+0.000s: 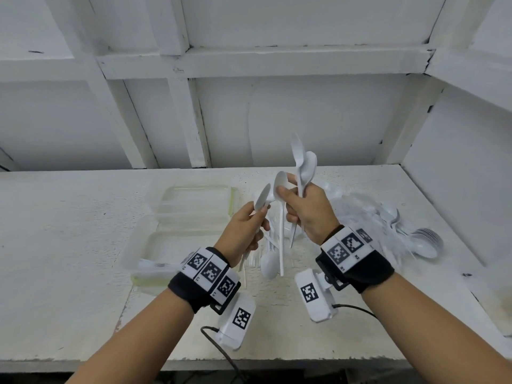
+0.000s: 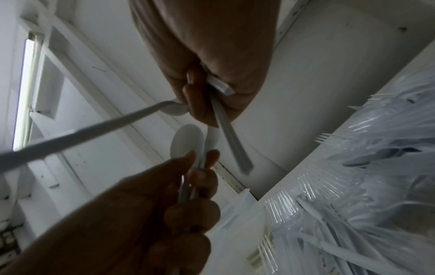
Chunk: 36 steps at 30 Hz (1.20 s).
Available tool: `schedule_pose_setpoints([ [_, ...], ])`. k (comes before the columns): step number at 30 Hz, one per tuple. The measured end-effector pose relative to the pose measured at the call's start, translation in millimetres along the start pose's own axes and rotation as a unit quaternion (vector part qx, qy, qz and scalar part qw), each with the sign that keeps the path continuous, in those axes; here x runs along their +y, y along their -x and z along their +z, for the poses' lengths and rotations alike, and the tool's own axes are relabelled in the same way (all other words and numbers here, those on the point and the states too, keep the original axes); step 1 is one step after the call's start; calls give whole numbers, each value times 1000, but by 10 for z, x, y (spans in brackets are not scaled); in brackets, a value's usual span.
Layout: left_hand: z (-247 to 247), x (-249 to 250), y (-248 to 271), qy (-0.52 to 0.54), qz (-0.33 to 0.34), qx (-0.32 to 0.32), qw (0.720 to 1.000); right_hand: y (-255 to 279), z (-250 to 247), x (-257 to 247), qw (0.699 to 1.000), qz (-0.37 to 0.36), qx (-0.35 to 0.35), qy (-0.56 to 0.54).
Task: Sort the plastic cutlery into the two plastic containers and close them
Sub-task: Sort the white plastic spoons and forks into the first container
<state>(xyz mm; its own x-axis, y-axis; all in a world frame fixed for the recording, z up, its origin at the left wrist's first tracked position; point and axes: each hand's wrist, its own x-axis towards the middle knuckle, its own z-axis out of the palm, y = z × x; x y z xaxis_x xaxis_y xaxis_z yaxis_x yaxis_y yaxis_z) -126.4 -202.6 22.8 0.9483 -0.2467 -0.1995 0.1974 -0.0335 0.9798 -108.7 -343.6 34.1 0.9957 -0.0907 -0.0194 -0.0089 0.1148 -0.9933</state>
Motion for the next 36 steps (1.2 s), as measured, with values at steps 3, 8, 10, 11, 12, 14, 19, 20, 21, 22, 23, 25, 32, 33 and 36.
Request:
schedule_pose_setpoints([
  [3,18,14,40,-6,23,-7,1000,-17,9,19,997,-8,42,71],
  [8,54,65,85,-1,15,-22,1000,-36,-15,55,992,22,68,99],
  [10,55,81,86,11,-6,-20,1000,-23,-28,33,992,18,64,104],
  [11,49,80,77,32,-15,-20,999,-11,-40,4,993,16,59,102],
  [12,38,74,63,63,-29,-23,997,-9,-51,-16,994,15,54,94],
  [14,22,78,50,135,-60,-36,988,10,-58,-60,996,5,26,87],
  [19,56,143,86,180,-100,-89,975,103,20,-75,984,-74,6,162],
  [20,67,148,88,178,-104,-99,973,114,30,-69,985,-80,5,151],
  [21,78,150,88,183,-110,-110,971,124,35,-66,987,-79,3,141],
  [22,82,146,87,192,-116,-121,967,128,33,-59,987,-78,4,143],
  [23,83,147,83,199,-119,-130,964,121,26,-53,985,-76,4,153],
  [25,68,140,81,201,-119,-150,961,105,-5,-52,986,-58,-9,155],
  [32,-71,168,121,179,-109,-246,946,57,-138,-131,995,22,-94,38],
  [33,-80,184,128,175,-105,-255,945,53,-146,-138,994,32,-103,36],
  [36,-108,217,148,172,-104,-254,946,56,-160,-162,990,61,-124,10],
])
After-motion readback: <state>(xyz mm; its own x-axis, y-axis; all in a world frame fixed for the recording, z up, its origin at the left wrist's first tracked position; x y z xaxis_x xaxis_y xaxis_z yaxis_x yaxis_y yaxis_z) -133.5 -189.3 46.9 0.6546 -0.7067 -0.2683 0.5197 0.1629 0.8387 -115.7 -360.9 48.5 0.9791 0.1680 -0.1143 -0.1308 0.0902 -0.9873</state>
